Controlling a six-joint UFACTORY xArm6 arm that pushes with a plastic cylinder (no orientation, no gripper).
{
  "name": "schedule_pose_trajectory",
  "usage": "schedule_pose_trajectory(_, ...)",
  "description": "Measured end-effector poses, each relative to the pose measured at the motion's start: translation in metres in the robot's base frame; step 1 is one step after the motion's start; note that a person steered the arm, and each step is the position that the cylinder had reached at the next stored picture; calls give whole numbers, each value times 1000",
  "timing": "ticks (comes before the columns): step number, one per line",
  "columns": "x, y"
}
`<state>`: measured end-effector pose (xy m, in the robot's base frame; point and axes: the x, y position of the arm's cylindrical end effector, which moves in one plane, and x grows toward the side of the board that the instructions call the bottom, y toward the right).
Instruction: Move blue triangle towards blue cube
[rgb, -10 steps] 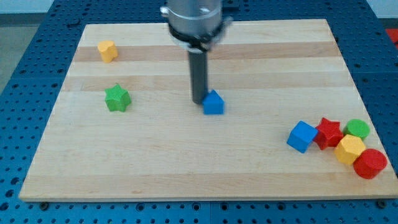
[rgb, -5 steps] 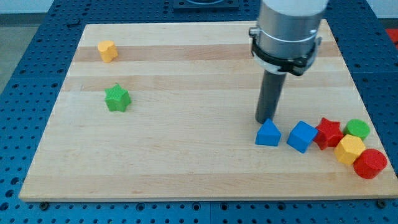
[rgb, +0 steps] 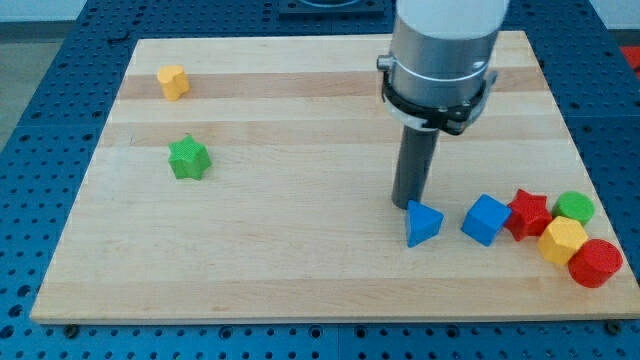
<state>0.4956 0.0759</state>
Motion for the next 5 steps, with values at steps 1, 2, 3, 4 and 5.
schedule_pose_trajectory(1, 11, -10)
schedule_pose_trajectory(2, 32, -7)
schedule_pose_trajectory(3, 39, 0)
schedule_pose_trajectory(4, 47, 8)
schedule_pose_trajectory(5, 60, 20)
